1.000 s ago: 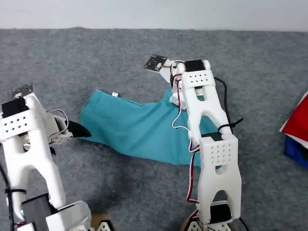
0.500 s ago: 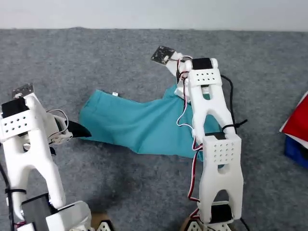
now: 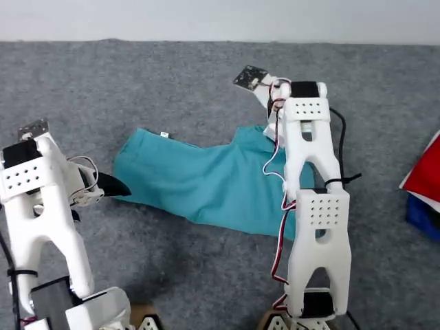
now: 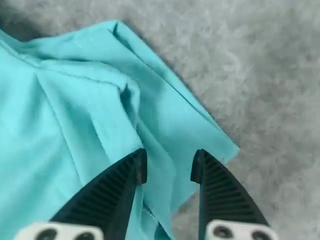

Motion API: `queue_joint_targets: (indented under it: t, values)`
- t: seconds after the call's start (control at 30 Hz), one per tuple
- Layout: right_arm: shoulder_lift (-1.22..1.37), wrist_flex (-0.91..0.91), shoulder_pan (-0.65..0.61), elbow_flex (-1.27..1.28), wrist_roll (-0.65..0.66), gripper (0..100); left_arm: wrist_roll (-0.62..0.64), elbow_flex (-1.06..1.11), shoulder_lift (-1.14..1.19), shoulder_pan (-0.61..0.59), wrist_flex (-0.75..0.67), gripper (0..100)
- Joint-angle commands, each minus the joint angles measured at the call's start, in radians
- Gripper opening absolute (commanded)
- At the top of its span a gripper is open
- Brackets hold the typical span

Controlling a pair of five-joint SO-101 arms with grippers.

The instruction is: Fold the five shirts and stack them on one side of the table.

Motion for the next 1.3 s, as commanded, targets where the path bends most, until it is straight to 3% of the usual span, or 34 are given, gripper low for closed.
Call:
queue_joint_targets:
  t: [0.0,0.2,0.63,0.8,0.97,1.1,1.27]
  values:
    - [0.012,-0.021,0.005,-0.049,0.008,16.5,-0.006,-0.005,-0.04,0.006,0.032,41]
    - [0.054,-0.09,0.025,-0.051,0.006,21.8,-0.006,-0.005,-0.04,0.006,0.032,41]
    - [0.05,-0.127,0.054,-0.127,0.006,22.1,-0.005,-0.005,-0.04,0.029,0.032,41]
    - [-0.001,0.104,0.041,-0.206,0.006,22.1,-0.005,-0.005,-0.04,0.068,0.032,39]
    - [-0.048,0.315,0.013,-0.371,0.006,22.0,-0.005,-0.005,-0.091,0.12,0.032,27]
    - [-0.084,0.326,0.004,-0.45,0.003,19.1,-0.005,-0.004,-0.163,0.176,0.032,21]
    - [-0.125,0.328,0.005,-0.362,0.003,4.7,-0.005,-0.004,-0.19,0.204,0.032,20]
